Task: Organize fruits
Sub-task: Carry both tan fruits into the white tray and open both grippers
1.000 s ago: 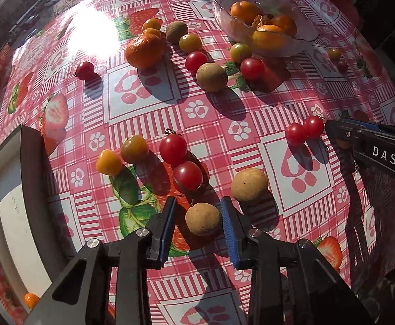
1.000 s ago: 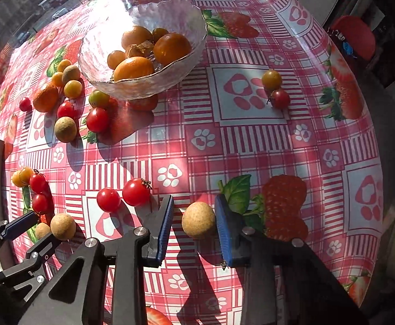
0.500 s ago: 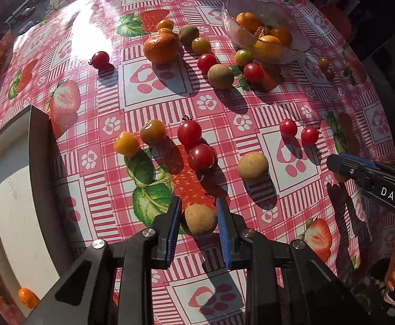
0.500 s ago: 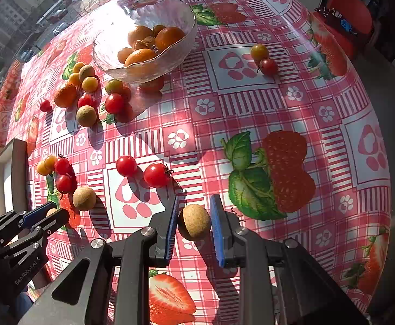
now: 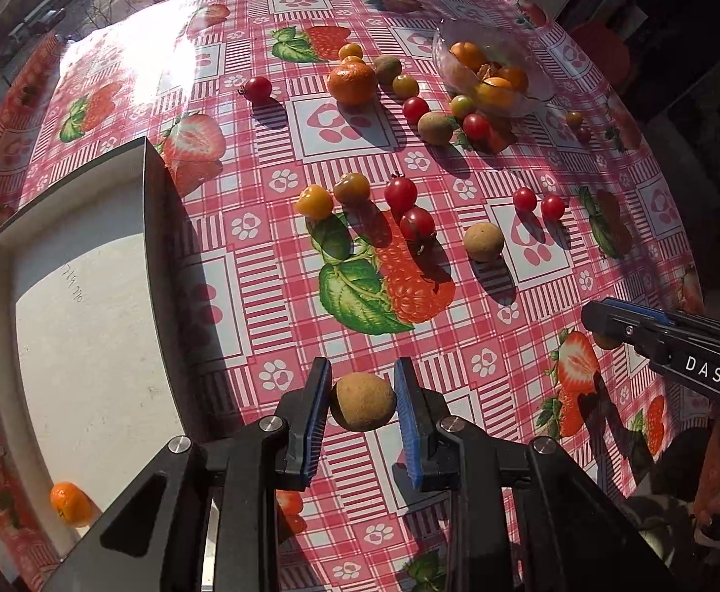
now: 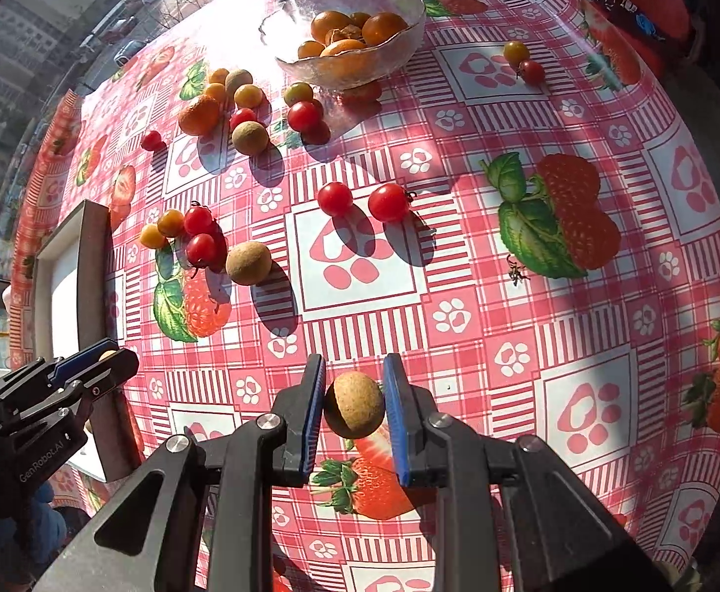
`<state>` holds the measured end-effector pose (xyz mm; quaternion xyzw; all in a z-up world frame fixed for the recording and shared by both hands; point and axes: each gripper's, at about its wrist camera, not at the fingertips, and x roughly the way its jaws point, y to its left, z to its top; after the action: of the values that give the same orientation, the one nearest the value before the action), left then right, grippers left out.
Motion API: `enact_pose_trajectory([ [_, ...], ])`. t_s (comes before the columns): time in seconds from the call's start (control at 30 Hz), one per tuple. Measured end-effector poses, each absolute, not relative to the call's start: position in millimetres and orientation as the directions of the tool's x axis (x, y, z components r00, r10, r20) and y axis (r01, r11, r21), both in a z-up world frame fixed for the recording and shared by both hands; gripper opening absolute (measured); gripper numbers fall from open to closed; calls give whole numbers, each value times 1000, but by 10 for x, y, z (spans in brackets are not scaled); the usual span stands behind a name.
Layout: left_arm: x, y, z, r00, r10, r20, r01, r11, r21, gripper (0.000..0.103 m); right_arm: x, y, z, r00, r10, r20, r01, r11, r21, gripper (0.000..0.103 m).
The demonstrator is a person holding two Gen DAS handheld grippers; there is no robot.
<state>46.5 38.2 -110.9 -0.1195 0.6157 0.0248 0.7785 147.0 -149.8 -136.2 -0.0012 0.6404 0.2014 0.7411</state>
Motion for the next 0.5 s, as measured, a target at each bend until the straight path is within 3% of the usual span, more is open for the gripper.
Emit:
enact_pose_trajectory([
  [0.5, -238, 1165, -963, 268, -41, -963, -347, 928, -136, 28, 786, -777, -1054, 55, 343, -938, -440, 852, 285, 26],
])
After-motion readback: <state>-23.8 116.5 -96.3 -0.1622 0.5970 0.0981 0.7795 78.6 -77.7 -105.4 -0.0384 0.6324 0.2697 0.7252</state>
